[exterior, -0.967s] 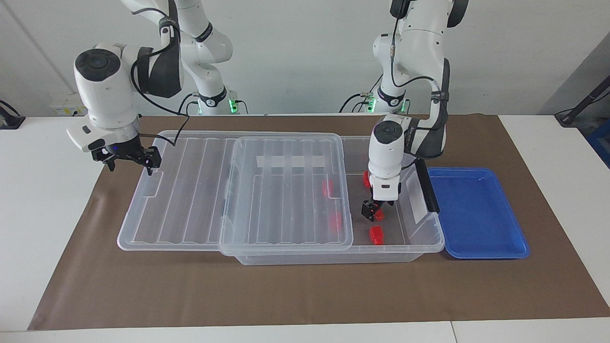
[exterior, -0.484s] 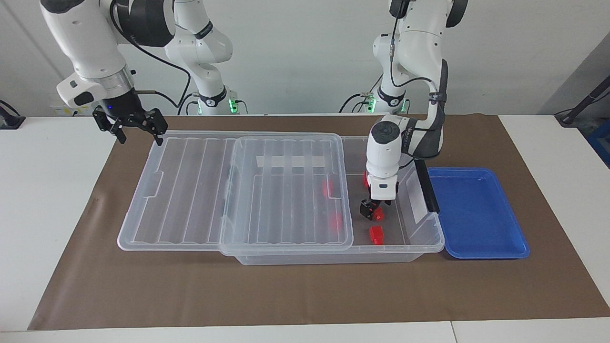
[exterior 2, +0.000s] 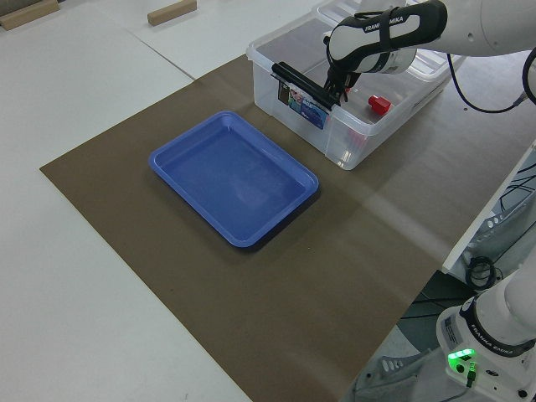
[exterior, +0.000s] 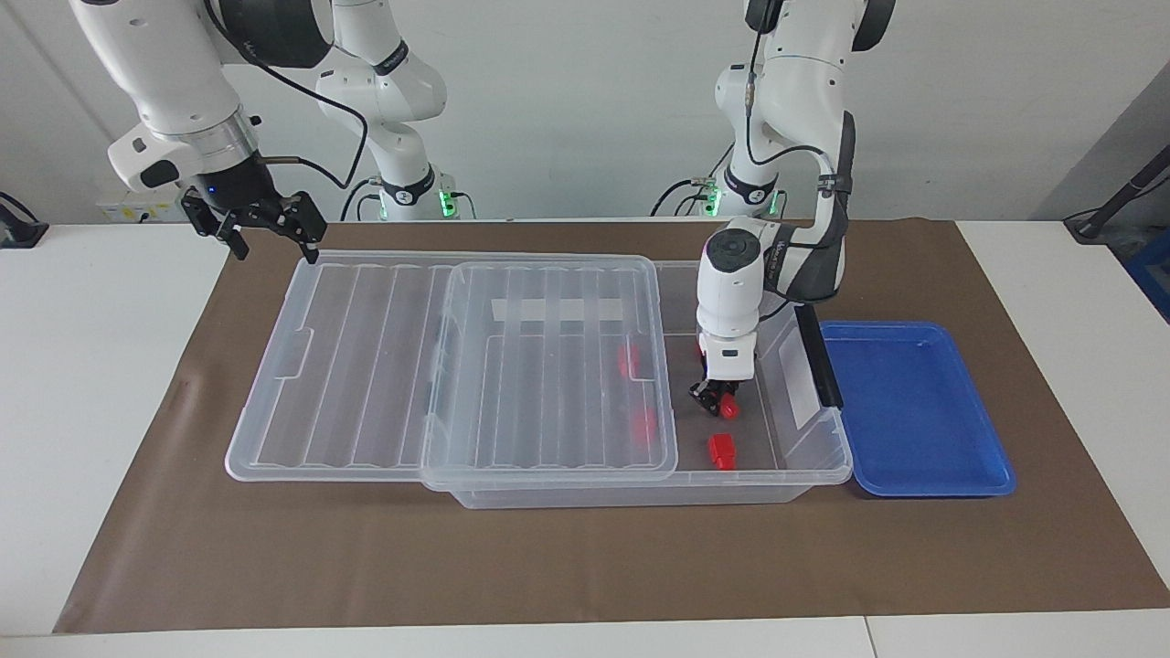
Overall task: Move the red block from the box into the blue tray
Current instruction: 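Grasp a red block with the left gripper and lift it, then carry the red block with the left gripper over the blue tray, then lower the block into the tray while the right gripper slides the lid shut, then open the left gripper to release the red block in the tray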
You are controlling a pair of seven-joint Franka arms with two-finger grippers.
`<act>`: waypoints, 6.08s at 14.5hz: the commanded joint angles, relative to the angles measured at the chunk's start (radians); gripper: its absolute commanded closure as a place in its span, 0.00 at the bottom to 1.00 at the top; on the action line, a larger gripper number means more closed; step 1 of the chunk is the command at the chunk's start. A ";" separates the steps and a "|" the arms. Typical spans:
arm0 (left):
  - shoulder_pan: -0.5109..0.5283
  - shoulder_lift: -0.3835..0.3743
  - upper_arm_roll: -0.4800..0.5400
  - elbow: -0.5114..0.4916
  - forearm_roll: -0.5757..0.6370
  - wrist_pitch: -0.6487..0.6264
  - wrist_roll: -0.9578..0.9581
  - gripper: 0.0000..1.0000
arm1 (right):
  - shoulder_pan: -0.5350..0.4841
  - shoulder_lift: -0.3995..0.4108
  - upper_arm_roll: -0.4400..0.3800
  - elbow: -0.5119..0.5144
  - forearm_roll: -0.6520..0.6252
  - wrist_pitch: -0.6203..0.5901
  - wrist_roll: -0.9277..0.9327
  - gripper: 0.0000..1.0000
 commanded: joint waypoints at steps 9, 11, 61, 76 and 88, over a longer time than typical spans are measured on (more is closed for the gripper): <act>0.005 -0.089 0.024 0.233 -0.070 -0.391 -0.032 1.00 | -0.007 0.007 0.007 0.014 -0.003 -0.008 0.016 0.00; 0.043 -0.095 0.024 0.310 -0.085 -0.481 -0.034 1.00 | -0.006 0.004 0.007 0.011 -0.005 -0.010 0.016 0.00; 0.518 -0.068 0.033 -0.102 -0.260 0.147 1.198 1.00 | 0.022 0.208 0.008 -0.141 0.211 0.469 -0.320 1.00; 0.508 -0.045 0.034 -0.141 -0.260 0.241 1.187 0.00 | 0.134 0.206 0.010 -0.176 0.211 0.530 -0.174 1.00; 0.507 -0.328 -0.009 0.140 -0.262 -0.535 1.186 0.00 | 0.137 0.205 0.011 -0.179 0.262 0.529 -0.177 1.00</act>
